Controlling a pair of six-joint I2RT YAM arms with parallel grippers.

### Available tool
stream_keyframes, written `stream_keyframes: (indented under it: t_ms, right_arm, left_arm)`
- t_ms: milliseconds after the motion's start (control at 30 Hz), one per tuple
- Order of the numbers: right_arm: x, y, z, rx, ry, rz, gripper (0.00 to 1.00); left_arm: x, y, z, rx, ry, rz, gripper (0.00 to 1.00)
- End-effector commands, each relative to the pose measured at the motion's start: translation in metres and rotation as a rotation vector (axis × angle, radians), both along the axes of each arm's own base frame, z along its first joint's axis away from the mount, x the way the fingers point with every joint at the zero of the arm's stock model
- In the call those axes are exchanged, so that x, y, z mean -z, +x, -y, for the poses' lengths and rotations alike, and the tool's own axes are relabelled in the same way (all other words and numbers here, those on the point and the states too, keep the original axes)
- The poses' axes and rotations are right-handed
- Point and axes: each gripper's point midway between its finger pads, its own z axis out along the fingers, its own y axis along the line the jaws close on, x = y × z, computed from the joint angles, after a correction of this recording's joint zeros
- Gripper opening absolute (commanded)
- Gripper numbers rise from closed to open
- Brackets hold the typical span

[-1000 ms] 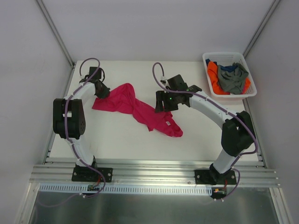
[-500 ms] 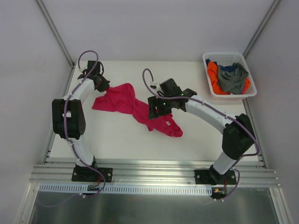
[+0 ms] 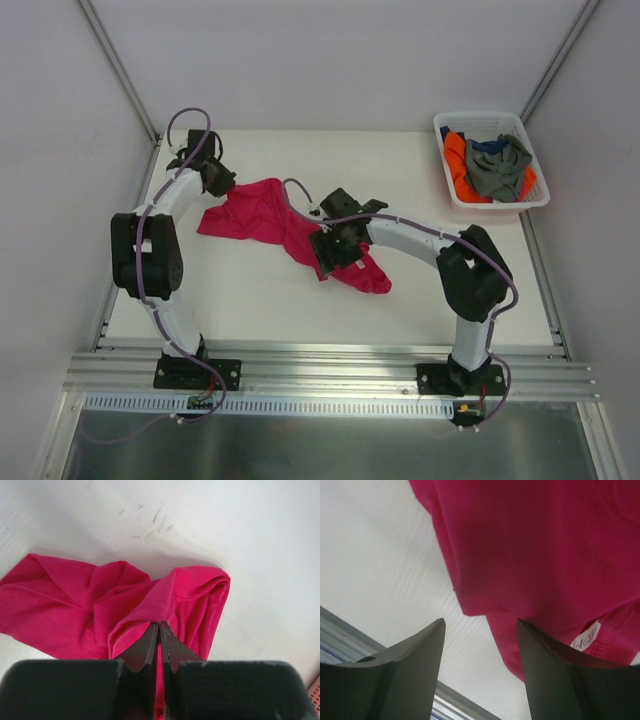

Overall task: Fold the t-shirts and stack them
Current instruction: Flatten the tshirt out

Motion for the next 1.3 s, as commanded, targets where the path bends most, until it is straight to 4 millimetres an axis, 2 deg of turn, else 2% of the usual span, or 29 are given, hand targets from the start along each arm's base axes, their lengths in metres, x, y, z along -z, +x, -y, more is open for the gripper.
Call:
stream_keyframes:
  t_ms: [0, 67, 133, 167, 200, 233, 367, 400, 500, 567, 667, 733, 833, 933, 967, 1033, 1067, 1200, 1267]
  right_arm:
    - [-0.003, 0.011, -0.006, 0.02, -0.016, 0.012, 0.63]
    - [-0.002, 0.016, -0.011, 0.035, -0.004, 0.016, 0.59]
    - [0.003, 0.017, -0.011, 0.04, -0.024, 0.006, 0.49]
    - [0.0, 0.021, -0.012, 0.053, -0.028, 0.014, 0.42]
    - [-0.001, 0.025, -0.008, 0.066, -0.043, 0.029, 0.24]
    - [-0.004, 0.026, -0.006, 0.073, -0.051, 0.041, 0.17]
    - [-0.033, 0.043, 0.008, 0.16, -0.022, 0.111, 0.01]
    - [-0.046, 0.047, 0.012, 0.194, 0.009, 0.127, 0.01]
    - [-0.063, 0.068, 0.028, 0.282, 0.073, 0.131, 0.01]
    - [-0.065, 0.082, 0.04, 0.322, 0.101, 0.125, 0.01]
    - [-0.058, 0.104, 0.049, 0.351, 0.111, 0.121, 0.01]
    - [-0.044, 0.116, 0.049, 0.344, 0.109, 0.108, 0.01]
    - [-0.026, 0.124, 0.044, 0.354, 0.145, 0.021, 0.01]
    - [-0.03, 0.119, 0.041, 0.358, 0.183, -0.019, 0.21]
    - [-0.032, 0.118, 0.042, 0.364, 0.185, -0.012, 0.32]
    - [-0.041, 0.114, 0.047, 0.376, 0.188, 0.005, 0.38]
    - [-0.051, 0.11, 0.052, 0.386, 0.195, 0.019, 0.44]
    - [-0.061, 0.089, 0.062, 0.432, 0.21, -0.006, 0.5]
    - [-0.062, 0.079, 0.059, 0.448, 0.241, -0.042, 0.5]
  left_arm:
    - [-0.024, -0.005, 0.004, 0.009, -0.002, 0.051, 0.0]
    - [-0.023, -0.006, 0.004, 0.009, 0.001, 0.048, 0.0]
    - [-0.021, -0.007, 0.003, 0.007, 0.005, 0.045, 0.0]
    - [-0.021, -0.007, 0.003, 0.008, 0.006, 0.045, 0.0]
    - [-0.018, -0.009, 0.002, 0.008, 0.007, 0.037, 0.0]
    - [-0.019, -0.009, 0.003, 0.009, 0.006, 0.037, 0.0]
    - [-0.021, -0.012, 0.004, 0.014, -0.001, 0.042, 0.0]
    - [-0.021, -0.012, 0.004, 0.014, -0.001, 0.042, 0.0]
    - [-0.02, -0.014, 0.004, 0.016, 0.001, 0.04, 0.0]
    - [-0.019, -0.014, 0.004, 0.018, -0.002, 0.038, 0.0]
    - [-0.016, -0.014, 0.006, 0.024, -0.006, 0.035, 0.0]
    - [-0.014, -0.014, 0.006, 0.025, -0.007, 0.032, 0.0]
    - [-0.013, -0.013, 0.006, 0.03, -0.007, 0.03, 0.0]
    - [-0.012, -0.014, 0.006, 0.032, -0.004, 0.029, 0.0]
    - [-0.011, -0.014, 0.006, 0.032, -0.005, 0.027, 0.0]
    - [-0.012, -0.014, 0.007, 0.038, -0.004, 0.03, 0.0]
    - [-0.01, -0.014, 0.007, 0.039, -0.003, 0.029, 0.0]
    - [-0.014, -0.011, 0.007, 0.049, 0.001, 0.041, 0.0]
    - [-0.016, -0.009, 0.007, 0.055, 0.004, 0.045, 0.0]
